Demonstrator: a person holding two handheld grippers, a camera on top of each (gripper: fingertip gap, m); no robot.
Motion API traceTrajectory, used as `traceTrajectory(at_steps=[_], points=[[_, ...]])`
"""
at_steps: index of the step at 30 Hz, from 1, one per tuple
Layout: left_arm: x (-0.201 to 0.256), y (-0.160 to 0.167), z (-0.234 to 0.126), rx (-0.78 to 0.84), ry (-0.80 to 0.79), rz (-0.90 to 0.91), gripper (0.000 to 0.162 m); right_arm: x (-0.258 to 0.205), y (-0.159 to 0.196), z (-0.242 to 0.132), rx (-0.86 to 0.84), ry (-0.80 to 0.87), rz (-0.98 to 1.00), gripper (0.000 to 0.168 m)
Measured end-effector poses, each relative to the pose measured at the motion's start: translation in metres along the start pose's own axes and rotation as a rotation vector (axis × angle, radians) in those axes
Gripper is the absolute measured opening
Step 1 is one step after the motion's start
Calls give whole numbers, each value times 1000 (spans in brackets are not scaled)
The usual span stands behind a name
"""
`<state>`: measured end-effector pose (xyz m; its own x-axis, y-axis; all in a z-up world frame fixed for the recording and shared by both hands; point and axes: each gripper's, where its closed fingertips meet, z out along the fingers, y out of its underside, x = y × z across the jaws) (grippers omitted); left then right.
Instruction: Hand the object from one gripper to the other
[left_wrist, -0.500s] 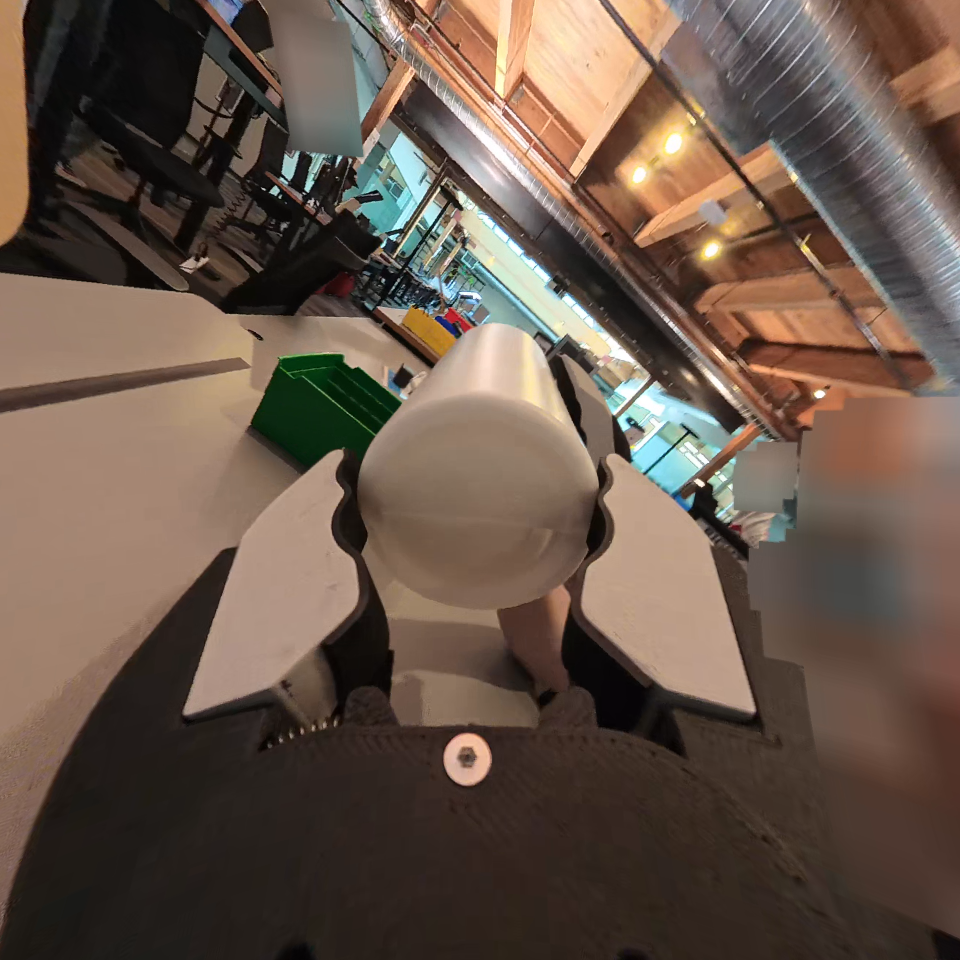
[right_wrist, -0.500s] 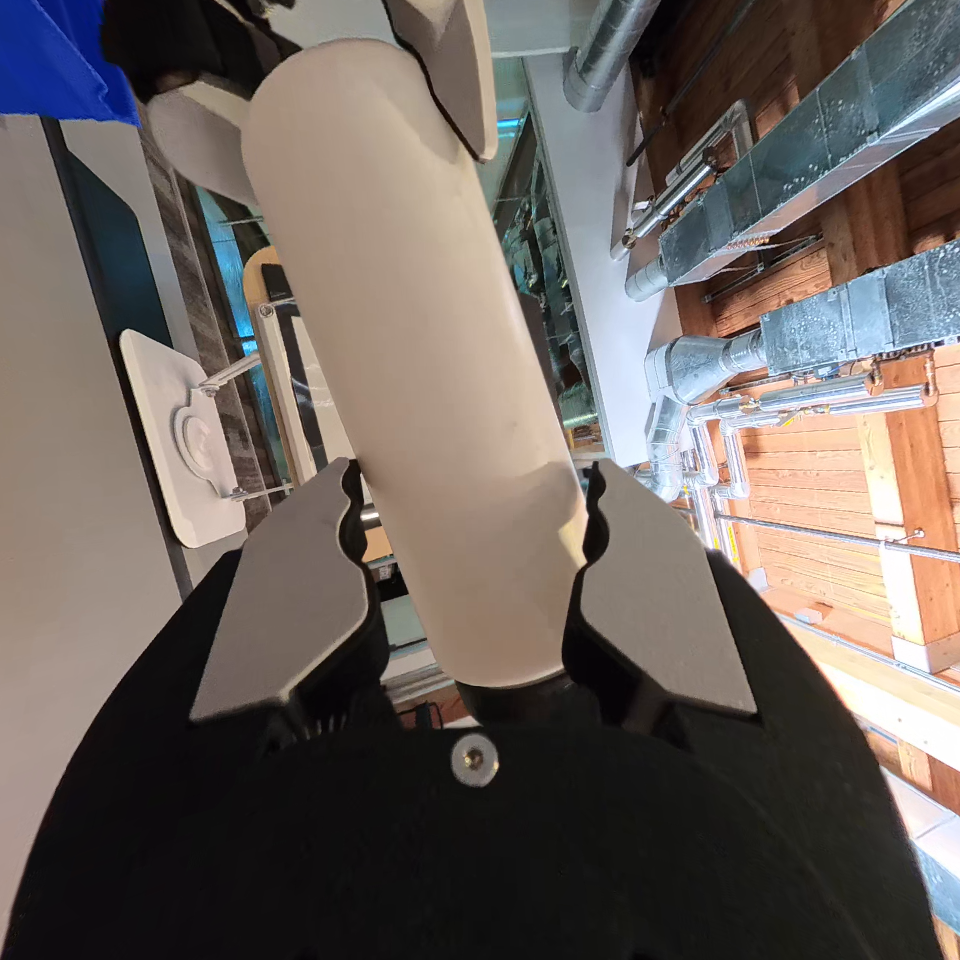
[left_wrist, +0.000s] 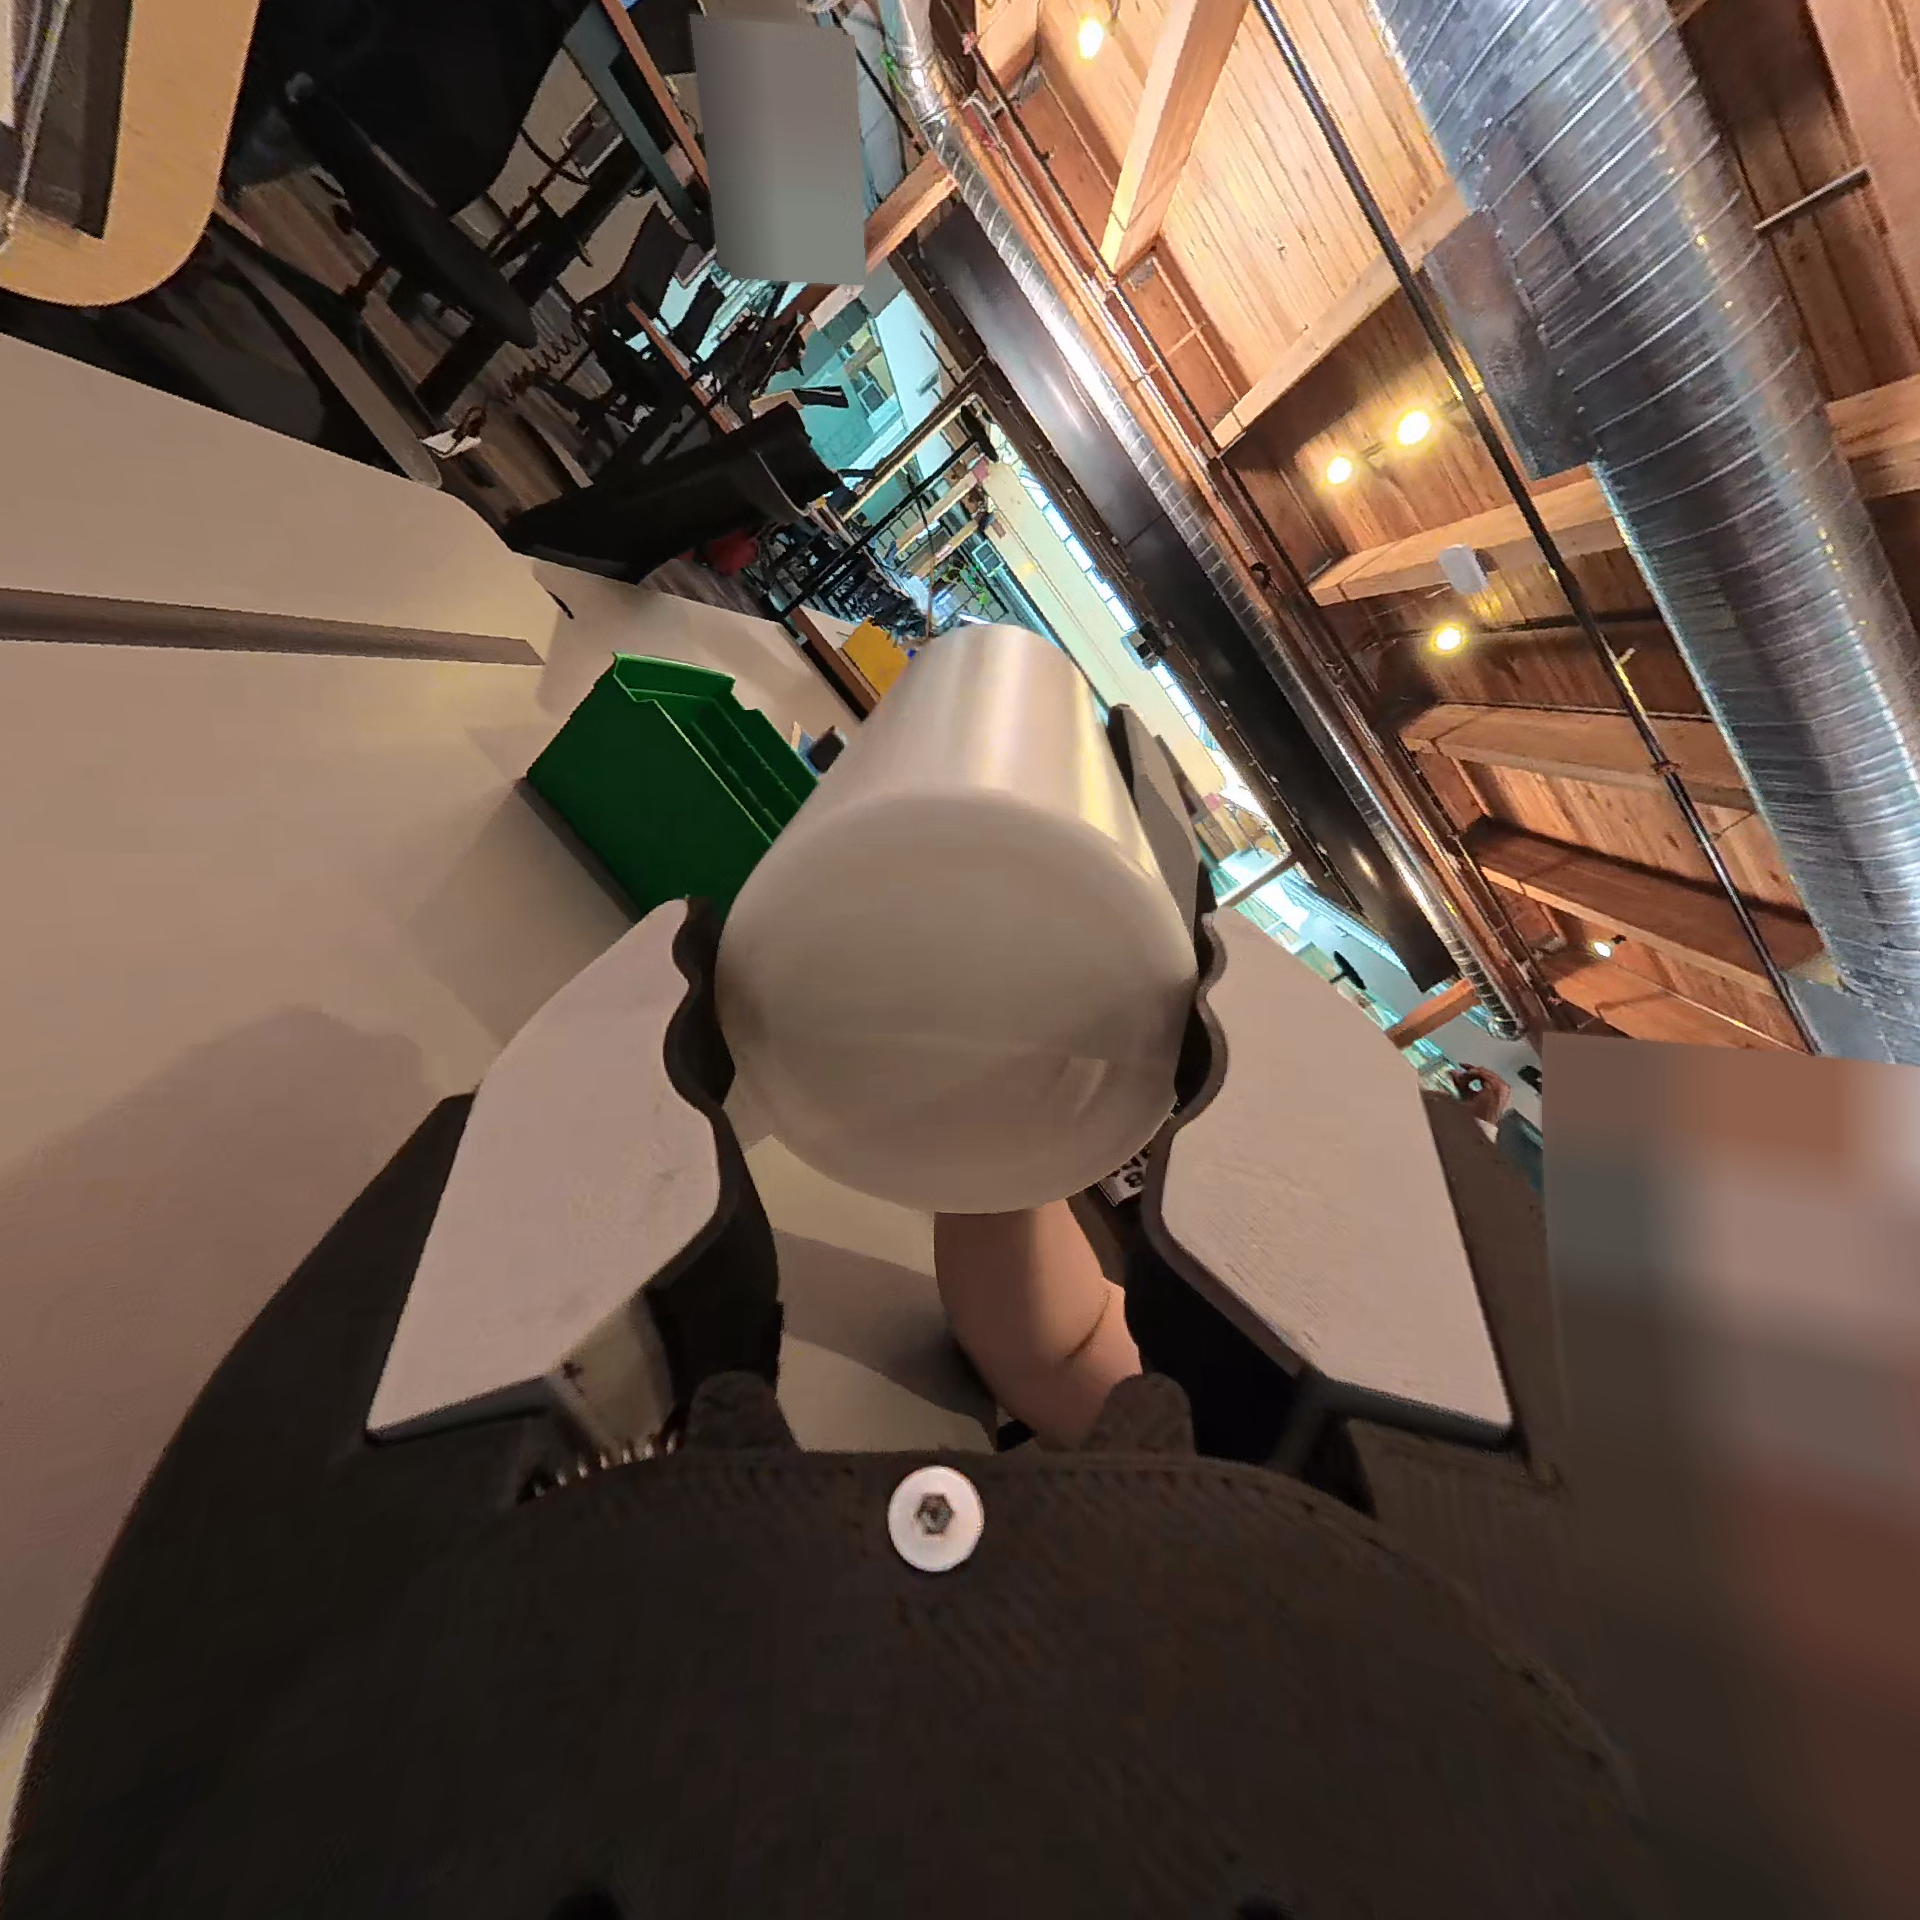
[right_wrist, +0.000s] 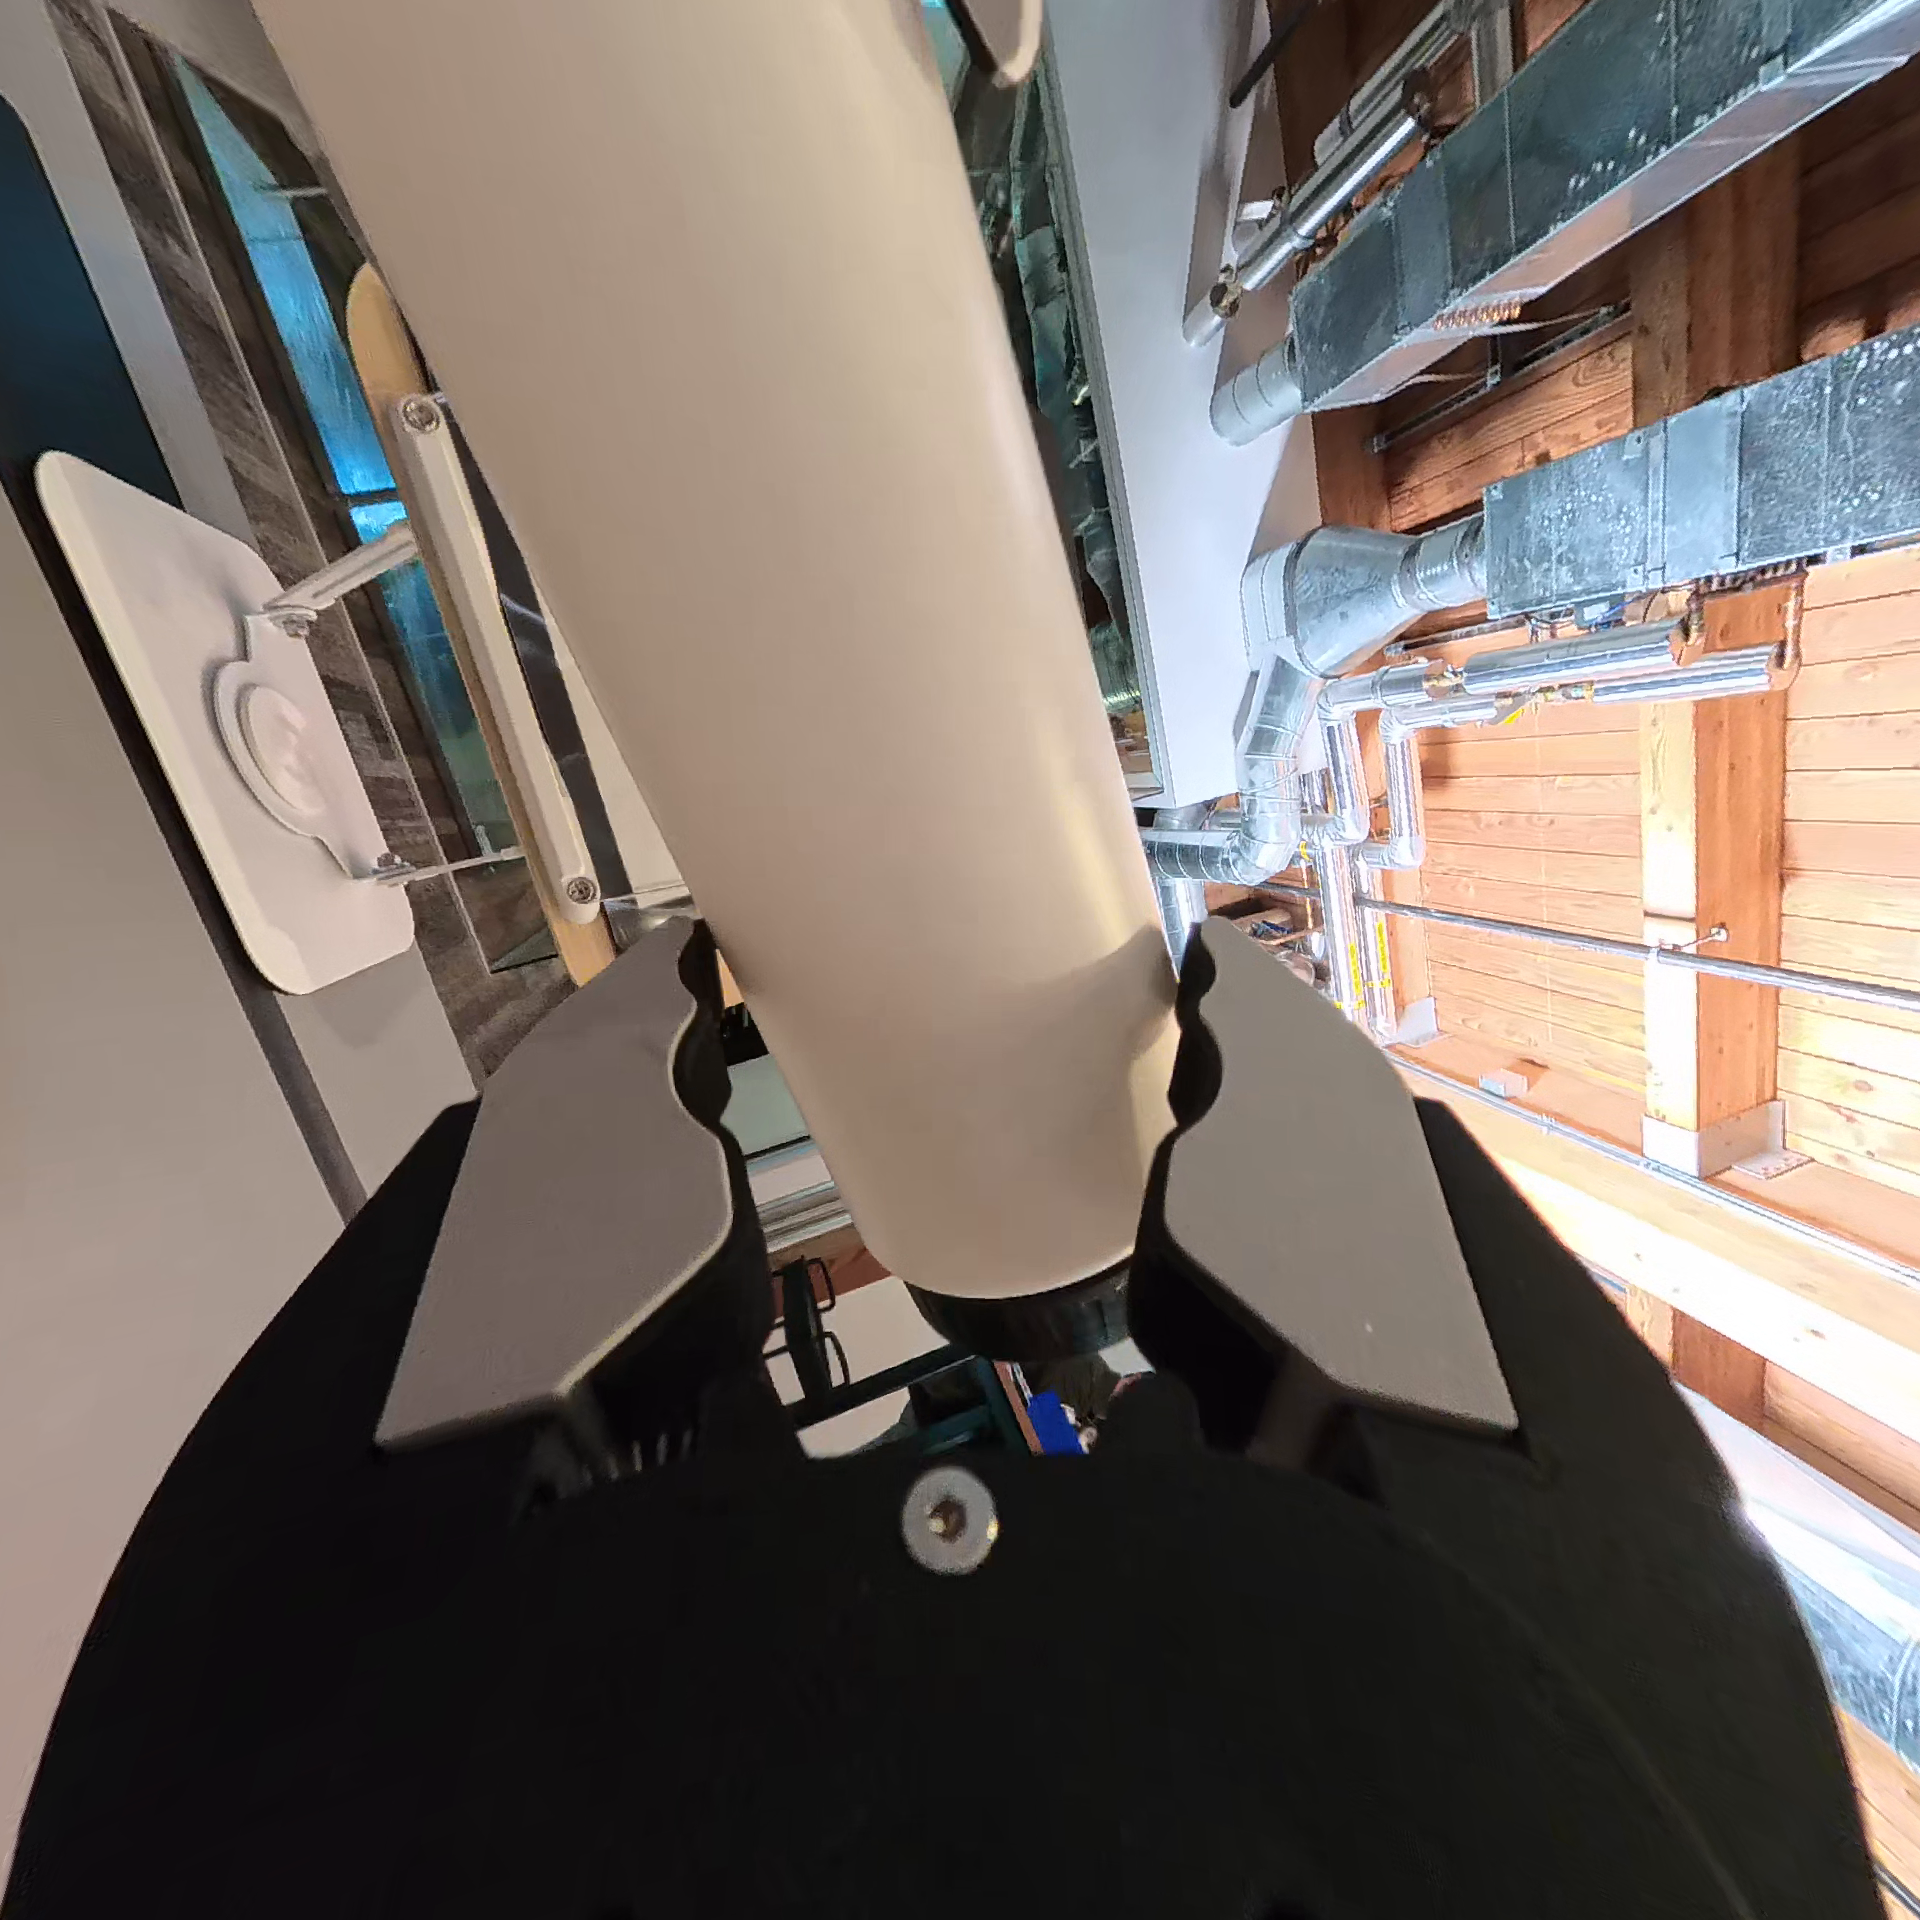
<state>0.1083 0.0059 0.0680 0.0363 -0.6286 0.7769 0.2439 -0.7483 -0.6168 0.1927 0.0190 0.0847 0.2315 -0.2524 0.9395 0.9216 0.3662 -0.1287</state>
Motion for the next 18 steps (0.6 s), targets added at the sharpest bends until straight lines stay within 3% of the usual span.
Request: traceTrajectory(at_steps=[3, 6, 9, 13, 16, 18], points=[[1, 1, 3, 0, -24, 45, 85, -3, 6, 1, -11, 5, 22, 84], [25, -4, 3, 15, 53, 160, 87, 1, 11, 0, 13, -8, 162, 83], [44, -13, -4, 49, 8, 380, 104, 12, 17, -2, 40, -29, 362, 82], [56, -20, -15, 89, -121, 683, 109, 16, 5, -3, 151, -257, 946, 82], [67, -9, -9, 63, -76, 744, 111, 17, -31, -13, 321, -600, 1500, 82], [68, -3, -2, 47, -61, 763, 114, 13, -52, -22, 390, -825, 1692, 81]])
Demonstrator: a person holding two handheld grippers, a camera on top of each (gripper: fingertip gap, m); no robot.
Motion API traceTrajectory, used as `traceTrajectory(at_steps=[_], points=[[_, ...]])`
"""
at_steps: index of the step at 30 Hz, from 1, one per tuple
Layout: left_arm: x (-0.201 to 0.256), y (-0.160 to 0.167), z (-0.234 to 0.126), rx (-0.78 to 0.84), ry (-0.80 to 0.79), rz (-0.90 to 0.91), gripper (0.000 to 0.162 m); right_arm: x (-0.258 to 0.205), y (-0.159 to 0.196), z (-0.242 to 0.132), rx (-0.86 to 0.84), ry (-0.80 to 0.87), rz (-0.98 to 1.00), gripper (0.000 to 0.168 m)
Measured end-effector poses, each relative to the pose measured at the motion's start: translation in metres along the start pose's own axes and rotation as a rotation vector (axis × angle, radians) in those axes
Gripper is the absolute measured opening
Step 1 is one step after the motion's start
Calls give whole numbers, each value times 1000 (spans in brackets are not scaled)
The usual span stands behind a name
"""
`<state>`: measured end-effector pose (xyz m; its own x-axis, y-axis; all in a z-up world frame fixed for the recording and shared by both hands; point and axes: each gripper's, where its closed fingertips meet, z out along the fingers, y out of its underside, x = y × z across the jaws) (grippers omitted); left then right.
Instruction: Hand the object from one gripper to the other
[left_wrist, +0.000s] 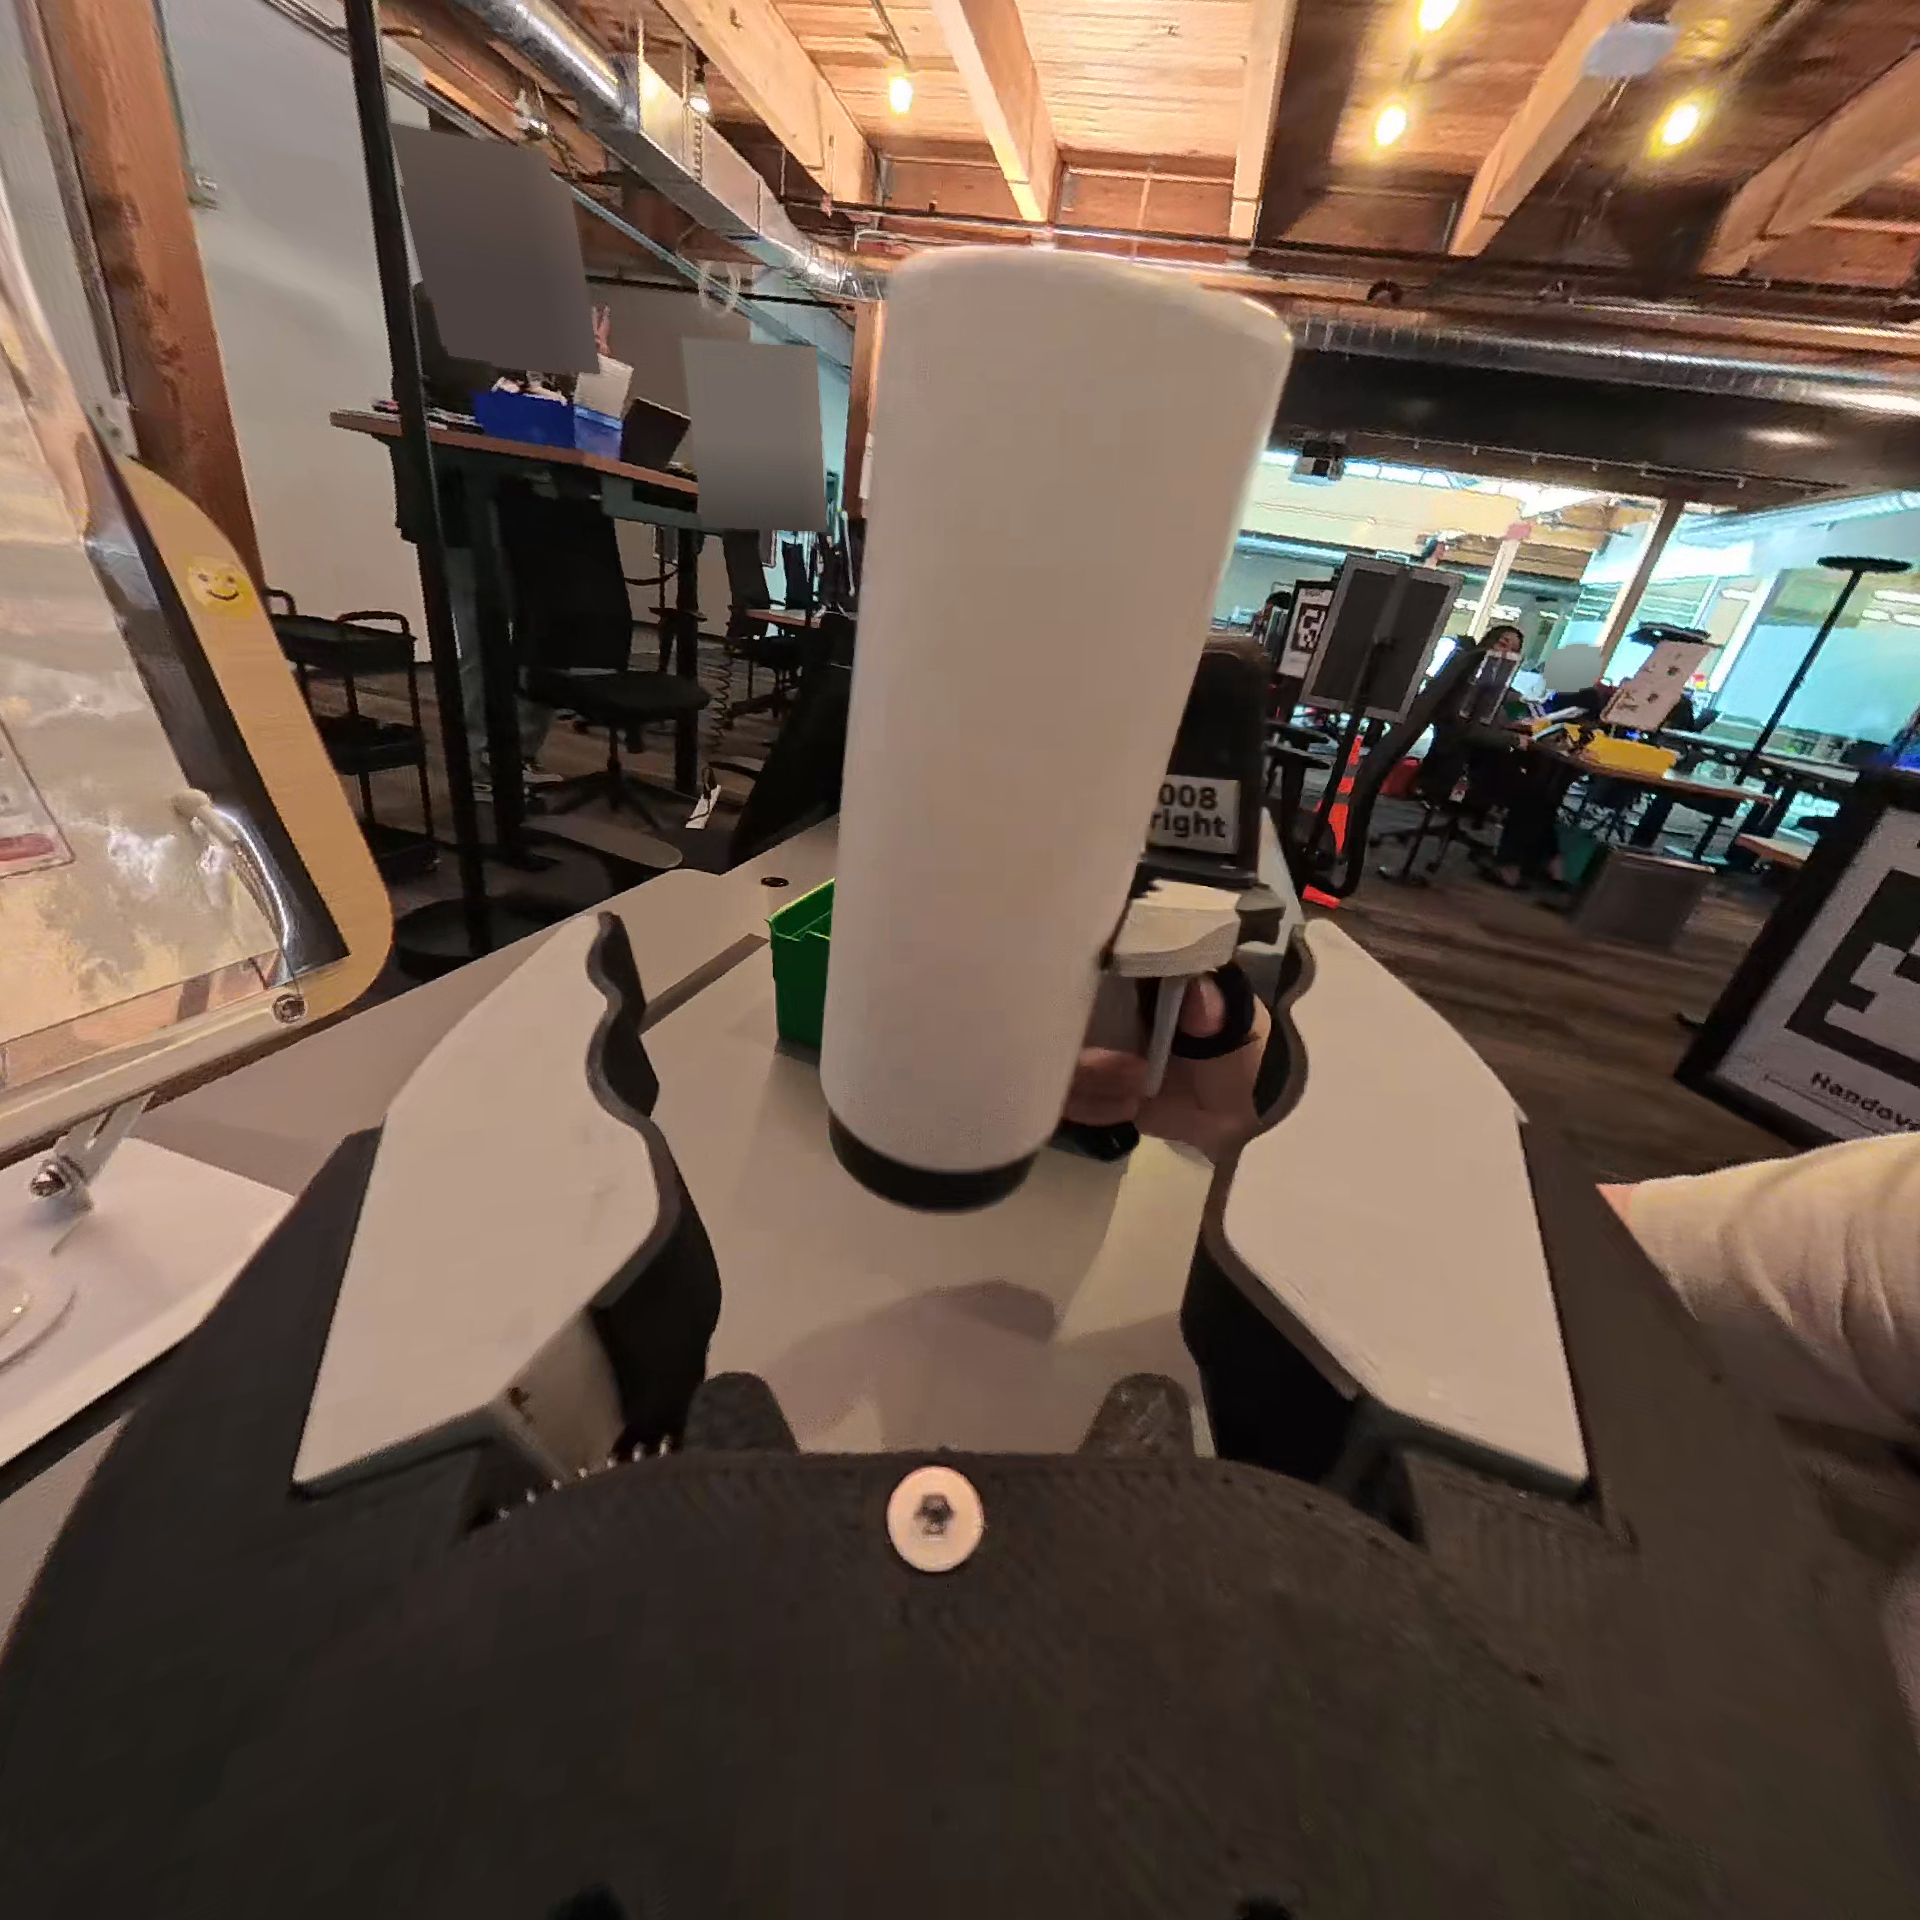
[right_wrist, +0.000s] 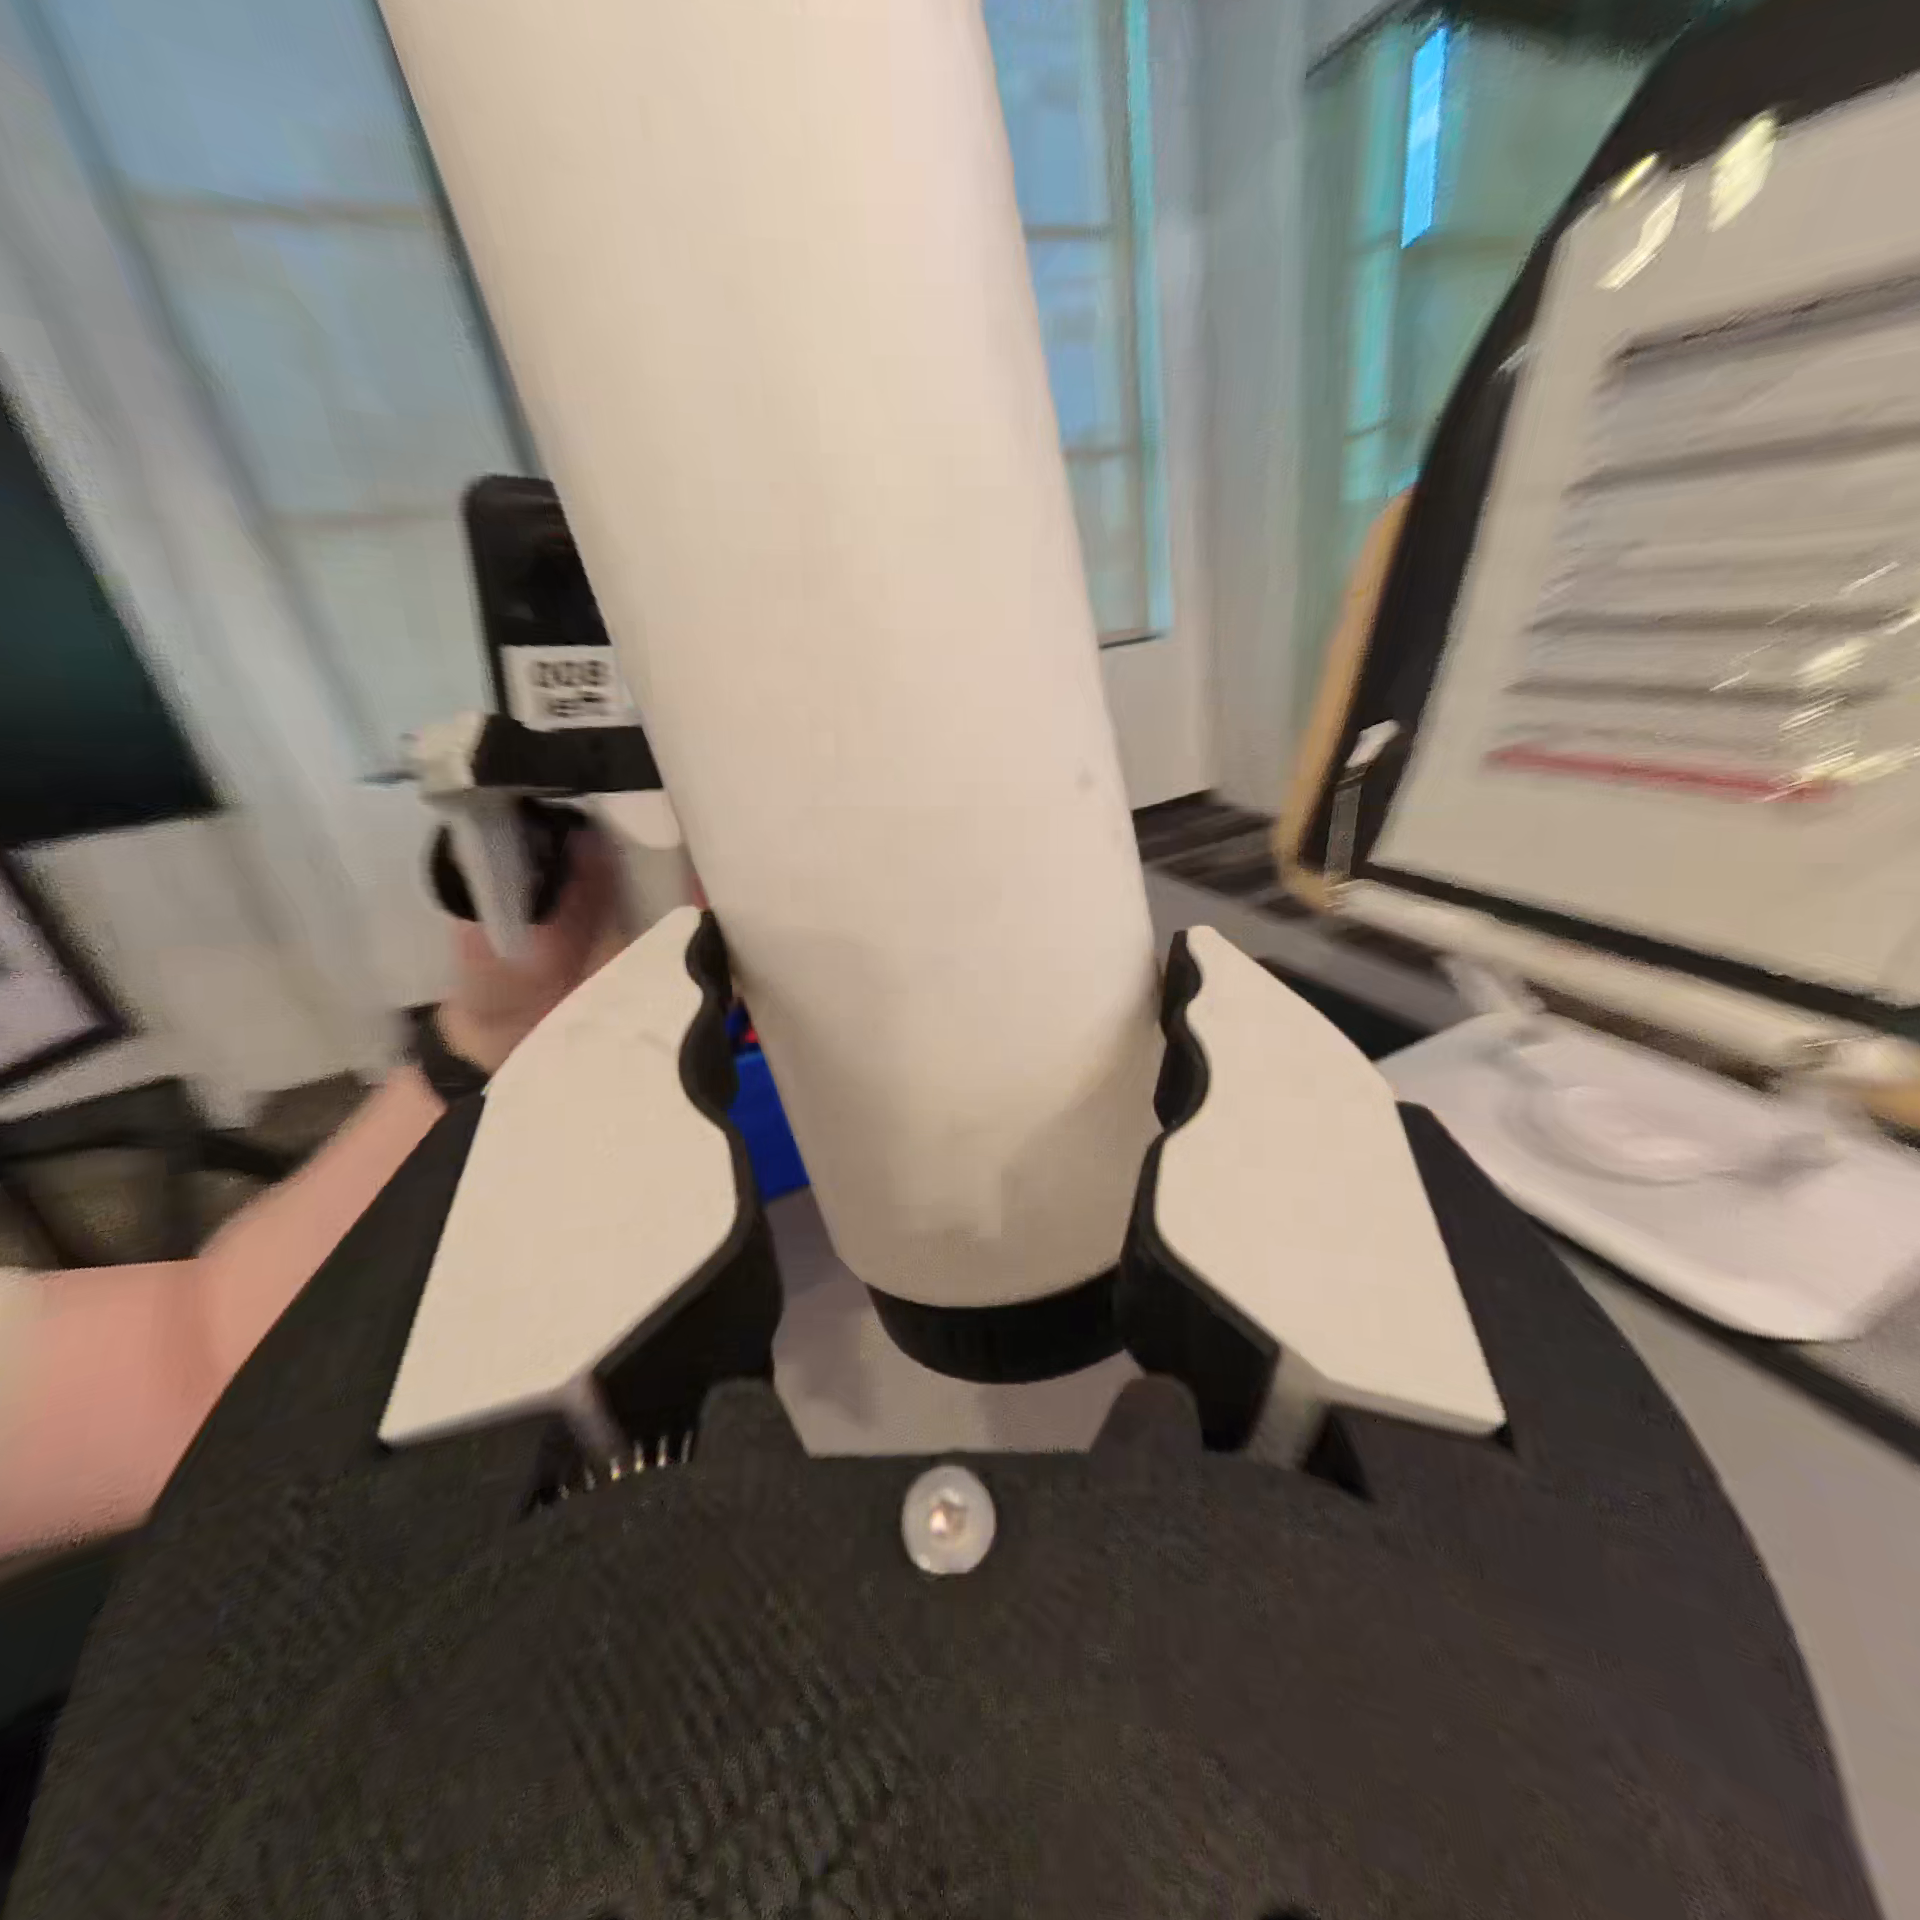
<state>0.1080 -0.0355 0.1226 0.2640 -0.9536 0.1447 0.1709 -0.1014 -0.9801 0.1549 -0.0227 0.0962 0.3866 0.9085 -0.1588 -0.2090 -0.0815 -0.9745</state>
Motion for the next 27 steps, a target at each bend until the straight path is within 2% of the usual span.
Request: traceTrajectory(at_steps=[3, 6, 9, 11, 17, 19, 21, 25, 27], points=[[7, 4, 7, 11, 48, -30, 125, -13, 19, 10, -77, -111, 92, 81], [11, 9, 11, 10, 100, -75, 125, -23, 39, 16, -177, -180, 130, 81], [2, 22, 17, -26, 46, -43, 113, -36, 55, 19, -266, -242, 150, 79], [2, 22, 19, -6, 66, -65, 101, -35, 60, 21, -289, -231, 142, 78], [-18, 12, 5, 22, 36, -220, 100, -40, 47, 16, -223, -274, 71, 77], [-31, 0, -10, 91, 26, -329, 100, -43, 33, 10, -153, -276, -59, 84], [-46, -15, -29, 194, 22, -451, 100, -42, 21, 4, -65, -230, -280, 88], [-71, -29, -60, 363, -14, -624, 99, -32, 3, -3, 101, 72, -828, 88], [-75, -28, -61, 396, -18, -688, 99, -45, 15, 4, 110, 118, -1063, 88]])
